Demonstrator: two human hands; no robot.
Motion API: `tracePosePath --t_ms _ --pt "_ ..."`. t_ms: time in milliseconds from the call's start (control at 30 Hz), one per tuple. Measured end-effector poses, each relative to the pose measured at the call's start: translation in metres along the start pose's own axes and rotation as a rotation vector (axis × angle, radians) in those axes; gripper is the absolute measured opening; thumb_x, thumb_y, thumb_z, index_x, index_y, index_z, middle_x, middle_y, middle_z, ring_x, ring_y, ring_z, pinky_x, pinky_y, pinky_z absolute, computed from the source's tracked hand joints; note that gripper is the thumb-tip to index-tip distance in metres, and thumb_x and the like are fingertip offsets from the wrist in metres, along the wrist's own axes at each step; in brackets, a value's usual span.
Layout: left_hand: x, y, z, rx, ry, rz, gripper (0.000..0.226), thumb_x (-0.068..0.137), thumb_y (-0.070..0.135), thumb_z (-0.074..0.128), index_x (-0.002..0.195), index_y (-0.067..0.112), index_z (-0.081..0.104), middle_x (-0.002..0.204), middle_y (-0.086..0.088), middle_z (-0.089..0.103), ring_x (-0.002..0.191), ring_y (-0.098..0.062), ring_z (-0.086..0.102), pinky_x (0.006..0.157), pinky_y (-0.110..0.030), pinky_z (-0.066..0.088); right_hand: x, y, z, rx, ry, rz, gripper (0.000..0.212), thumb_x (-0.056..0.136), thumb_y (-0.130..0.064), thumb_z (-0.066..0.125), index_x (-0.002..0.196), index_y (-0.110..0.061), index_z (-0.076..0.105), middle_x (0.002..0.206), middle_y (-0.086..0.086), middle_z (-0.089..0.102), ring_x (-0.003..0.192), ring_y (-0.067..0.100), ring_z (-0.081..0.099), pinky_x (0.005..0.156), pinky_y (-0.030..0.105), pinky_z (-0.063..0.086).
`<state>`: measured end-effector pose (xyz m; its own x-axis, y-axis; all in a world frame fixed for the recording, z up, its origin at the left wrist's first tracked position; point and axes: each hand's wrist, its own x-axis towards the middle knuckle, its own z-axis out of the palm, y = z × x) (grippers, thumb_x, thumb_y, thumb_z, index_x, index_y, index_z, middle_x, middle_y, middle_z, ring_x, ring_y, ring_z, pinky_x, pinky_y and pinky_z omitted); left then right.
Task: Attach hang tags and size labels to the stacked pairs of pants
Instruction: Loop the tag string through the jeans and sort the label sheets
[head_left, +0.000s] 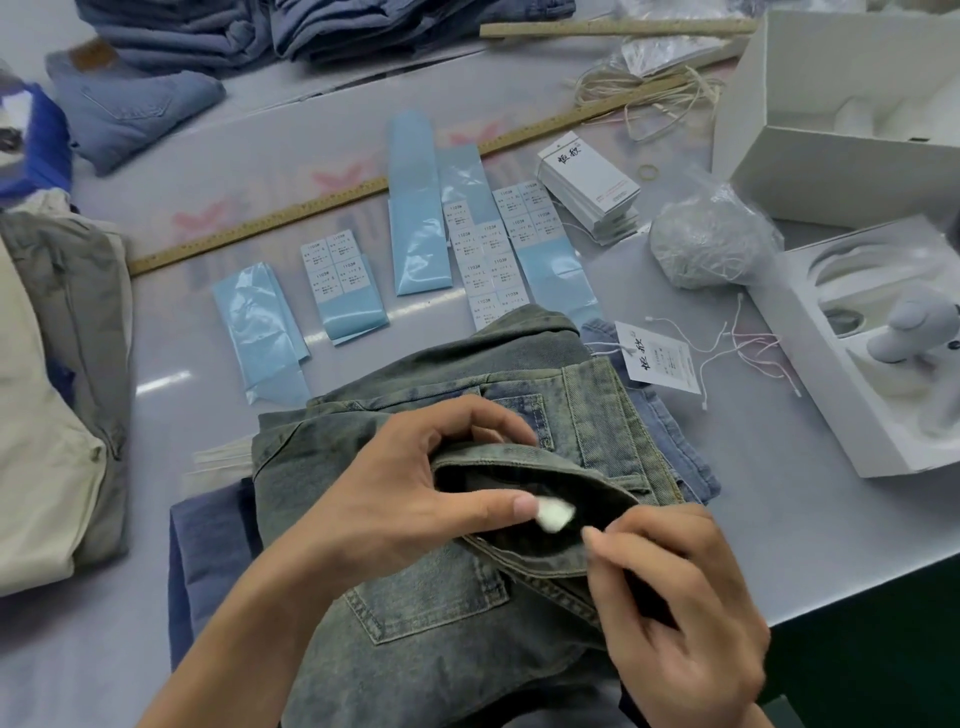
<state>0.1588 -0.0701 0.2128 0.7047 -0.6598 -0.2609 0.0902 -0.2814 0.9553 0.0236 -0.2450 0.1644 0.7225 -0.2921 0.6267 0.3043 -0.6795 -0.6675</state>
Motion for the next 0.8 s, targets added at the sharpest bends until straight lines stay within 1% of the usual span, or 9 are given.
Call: tracePosePath --t_ms 100,167,300,367,467,567,667,733,800 --pt "-0.003 0.000 -0.005 -0.108 0.006 0.092 0.070 0.075 0.026 0.088 0.139 0.026 0.057 0.126 -0.002 0.065 0.120 -0.024 0.065 0.098 -0.035 0.054 0.011 -0.005 -0.010 0.038 -0.161 0.141 0.050 0.091 -0.044 0.072 0.130 -0.017 0.058 0.131 0.011 0.057 0.118 0.029 0.060 0.092 0.036 0.051" --pt "-0.005 0.000 -0.008 -0.085 0.047 0.180 0.078 0.074 0.027 0.088 0.143 0.029 0.052 0.145 -0.001 0.056 0.139 -0.025 0.051 0.114 -0.038 0.043 0.020 -0.005 -0.017 -0.131 -0.334 0.177 0.067 0.086 -0.056 0.072 0.141 -0.027 0.049 0.145 0.005 0.048 0.125 0.027 0.057 0.096 0.040 0.051" --pt "0.001 -0.012 0.003 0.320 0.434 0.268 0.062 0.085 0.037 0.078 0.140 0.045 0.050 0.148 0.016 0.051 0.143 -0.011 0.043 0.115 -0.043 0.040 0.052 0.009 -0.026 -0.451 -0.431 0.369 0.060 0.076 -0.022 0.083 0.126 -0.038 0.053 0.109 -0.012 0.058 0.068 0.013 0.062 0.059 0.034 0.053" --pt "0.007 -0.020 0.021 0.486 0.528 0.287 0.049 0.094 0.041 0.065 0.140 0.045 0.050 0.150 0.018 0.047 0.143 -0.009 0.042 0.114 -0.040 0.040 0.067 0.017 -0.028 -0.518 -0.553 0.554 0.053 0.081 -0.029 0.080 0.124 -0.044 0.053 0.106 -0.015 0.053 0.064 0.007 0.056 0.062 0.036 0.049" --pt "0.021 -0.041 0.059 0.835 0.442 0.305 0.048 0.097 0.046 0.049 0.143 0.033 0.058 0.159 0.004 0.043 0.144 -0.020 0.044 0.114 -0.042 0.036 0.088 0.023 -0.024 -0.550 -0.364 0.387 0.039 0.088 -0.020 0.076 0.124 -0.029 0.065 0.119 -0.006 0.058 0.085 0.023 0.067 0.074 0.041 0.054" --pt "0.031 -0.055 0.073 0.926 0.462 0.326 0.045 0.098 0.039 0.047 0.135 0.023 0.067 0.151 0.002 0.052 0.140 -0.021 0.050 0.111 -0.048 0.034 0.109 0.017 -0.009 -0.447 -0.209 0.150 0.042 0.094 -0.027 0.060 0.134 -0.015 0.063 0.138 0.000 0.057 0.120 0.019 0.059 0.102 0.023 0.042" --pt "0.031 -0.065 0.061 0.682 0.657 0.403 0.033 0.098 0.024 0.050 0.120 0.015 0.074 0.141 0.005 0.062 0.134 -0.013 0.056 0.108 -0.043 0.044 0.114 0.021 0.021 -0.461 -0.734 0.216 0.080 0.097 -0.065 0.022 0.157 -0.013 0.031 0.167 0.006 0.022 0.150 0.018 0.028 0.123 0.022 0.012" --pt "0.032 -0.071 0.051 0.673 0.765 0.430 0.032 0.100 0.020 0.047 0.102 0.015 0.079 0.130 0.004 0.068 0.123 -0.014 0.064 0.098 -0.040 0.053 0.107 0.033 0.037 -0.548 -1.044 0.251 0.100 0.081 -0.080 -0.018 0.159 -0.025 0.010 0.167 -0.006 -0.005 0.155 0.011 0.006 0.117 0.015 -0.015" --pt "0.036 -0.072 0.043 0.722 0.755 0.415 0.049 0.106 0.026 0.036 0.087 0.019 0.081 0.121 0.004 0.072 0.114 -0.014 0.069 0.088 -0.036 0.056 0.109 0.044 0.042 -0.655 -1.143 0.240 0.091 0.086 -0.074 -0.015 0.158 -0.034 0.024 0.167 -0.013 0.013 0.151 0.007 0.027 0.123 0.031 0.012"
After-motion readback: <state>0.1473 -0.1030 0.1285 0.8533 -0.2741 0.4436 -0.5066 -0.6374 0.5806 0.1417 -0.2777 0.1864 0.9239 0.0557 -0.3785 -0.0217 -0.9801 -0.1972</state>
